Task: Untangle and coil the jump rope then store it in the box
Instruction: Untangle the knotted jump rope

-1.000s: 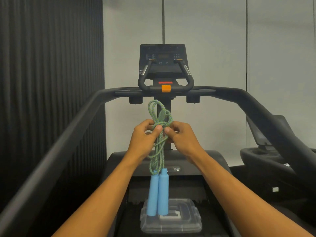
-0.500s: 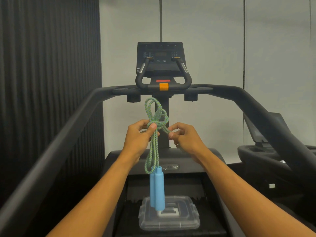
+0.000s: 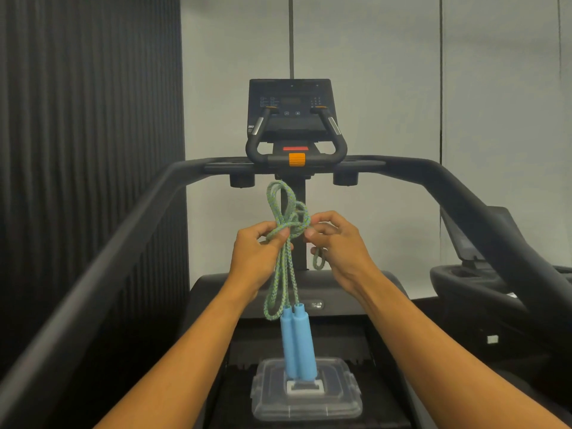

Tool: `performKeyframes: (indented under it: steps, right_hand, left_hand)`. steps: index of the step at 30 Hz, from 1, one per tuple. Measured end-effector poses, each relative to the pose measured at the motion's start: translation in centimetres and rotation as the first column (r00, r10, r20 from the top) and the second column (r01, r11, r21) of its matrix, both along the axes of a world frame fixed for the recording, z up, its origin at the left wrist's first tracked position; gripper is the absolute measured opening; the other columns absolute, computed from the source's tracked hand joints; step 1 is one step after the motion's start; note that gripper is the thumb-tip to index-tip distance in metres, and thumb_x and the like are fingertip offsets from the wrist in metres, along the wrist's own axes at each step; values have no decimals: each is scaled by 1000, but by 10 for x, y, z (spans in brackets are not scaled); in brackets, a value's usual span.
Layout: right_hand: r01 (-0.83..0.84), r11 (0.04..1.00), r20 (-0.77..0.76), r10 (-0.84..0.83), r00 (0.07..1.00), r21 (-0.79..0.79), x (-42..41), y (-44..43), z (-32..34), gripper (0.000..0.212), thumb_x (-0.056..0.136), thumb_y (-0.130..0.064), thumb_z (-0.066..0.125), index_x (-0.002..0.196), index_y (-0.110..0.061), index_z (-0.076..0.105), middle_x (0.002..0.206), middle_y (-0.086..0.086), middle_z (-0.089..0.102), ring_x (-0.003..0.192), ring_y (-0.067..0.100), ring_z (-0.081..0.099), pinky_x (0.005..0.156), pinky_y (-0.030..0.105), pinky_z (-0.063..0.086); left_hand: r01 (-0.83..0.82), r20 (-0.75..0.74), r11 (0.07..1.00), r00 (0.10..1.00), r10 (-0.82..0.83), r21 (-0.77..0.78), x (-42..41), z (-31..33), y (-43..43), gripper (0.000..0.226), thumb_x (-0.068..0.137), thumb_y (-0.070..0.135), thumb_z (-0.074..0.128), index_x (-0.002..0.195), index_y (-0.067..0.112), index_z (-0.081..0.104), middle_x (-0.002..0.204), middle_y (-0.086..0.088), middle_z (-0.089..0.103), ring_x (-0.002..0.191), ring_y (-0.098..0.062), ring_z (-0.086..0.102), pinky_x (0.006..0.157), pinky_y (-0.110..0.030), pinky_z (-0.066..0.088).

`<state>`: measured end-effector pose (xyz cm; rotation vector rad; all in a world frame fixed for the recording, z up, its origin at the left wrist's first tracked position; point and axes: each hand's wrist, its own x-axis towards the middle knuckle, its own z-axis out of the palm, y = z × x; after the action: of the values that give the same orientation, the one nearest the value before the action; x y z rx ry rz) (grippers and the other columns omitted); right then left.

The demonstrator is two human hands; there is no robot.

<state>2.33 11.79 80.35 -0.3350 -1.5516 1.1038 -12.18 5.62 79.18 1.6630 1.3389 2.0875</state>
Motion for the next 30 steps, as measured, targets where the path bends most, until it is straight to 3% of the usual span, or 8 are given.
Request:
performKeyframes:
  steps: [5, 9, 14, 18, 20, 23, 26, 30]
  right_hand:
    - [78, 997, 99, -76, 992, -16, 3, 0, 2, 21, 94, 7, 56, 96, -9, 69, 81, -3, 72, 58, -10, 60, 55, 7, 41]
    - [39, 998, 83, -34, 996, -54, 1, -5, 6, 27, 97, 5, 50, 92, -13, 69, 80, -5, 67, 69, 2, 53, 59, 11, 41]
    - [1, 994, 52, 5, 999, -105, -10, -11, 6, 32, 90, 6, 48, 96, -23, 57, 99, 18, 70, 74, 17, 53, 54, 27, 33]
    - [-6, 1000, 16, 6, 1000, 17, -9, -19, 8, 32, 93, -5, 54, 114, -28, 60, 108, 13, 71, 79, 15, 58, 60, 25, 37]
    - [-27, 991, 46, 21, 999, 135, -6, -22, 8, 37, 90, -1, 62, 120, -23, 62, 101, 10, 72, 75, 8, 63, 60, 15, 44]
    - [168, 897, 127, -238, 963, 409, -12, -19, 7, 28, 85, 1, 72, 107, -16, 71, 98, 3, 73, 78, 2, 65, 67, 8, 47]
    - [341, 795, 98, -444, 891, 502, -19, -14, 6, 14, 87, -6, 72, 95, -17, 75, 96, -5, 74, 82, 0, 61, 67, 7, 42]
    - [436, 703, 83, -572, 816, 562, -21, -5, -1, 10, 88, -18, 72, 96, -22, 76, 109, -4, 62, 99, 15, 60, 89, 36, 49]
  left_hand:
    - [-8, 35, 1000, 999, 8, 6, -3, 3, -3, 13, 97, 13, 65, 100, 20, 75, 93, -5, 74, 80, -16, 76, 86, -40, 61]
    - [-8, 9, 999, 1000, 9, -36, -2, -2, -2, 13, 97, 16, 64, 100, 19, 76, 84, -4, 76, 78, -15, 76, 82, -38, 61]
    - [-24, -14, 997, 1000, 23, -74, 4, -9, 0, 13, 98, 16, 64, 102, 16, 76, 79, -6, 77, 71, -12, 73, 75, -33, 59]
    - [-89, 11, 995, 996, 90, -43, 2, -4, 0, 13, 97, 20, 65, 101, 16, 77, 77, -4, 77, 71, -11, 73, 75, -32, 58]
    - [-102, 14, 994, 995, 102, -26, 2, -2, 0, 12, 95, 22, 68, 100, 17, 78, 79, -3, 78, 77, -14, 74, 78, -35, 59]
    - [-134, 5, 990, 991, 134, -34, 1, -2, 2, 11, 91, 22, 72, 97, 16, 79, 85, -2, 78, 87, -20, 74, 86, -44, 59]
    - [-142, 14, 989, 990, 142, -42, 2, -4, 4, 15, 90, 27, 74, 100, 16, 79, 85, -1, 79, 85, -19, 76, 85, -48, 60]
    - [-155, 10, 987, 988, 155, -42, 1, -4, 3, 16, 90, 28, 74, 100, 16, 79, 86, 0, 78, 84, -19, 75, 84, -45, 61]
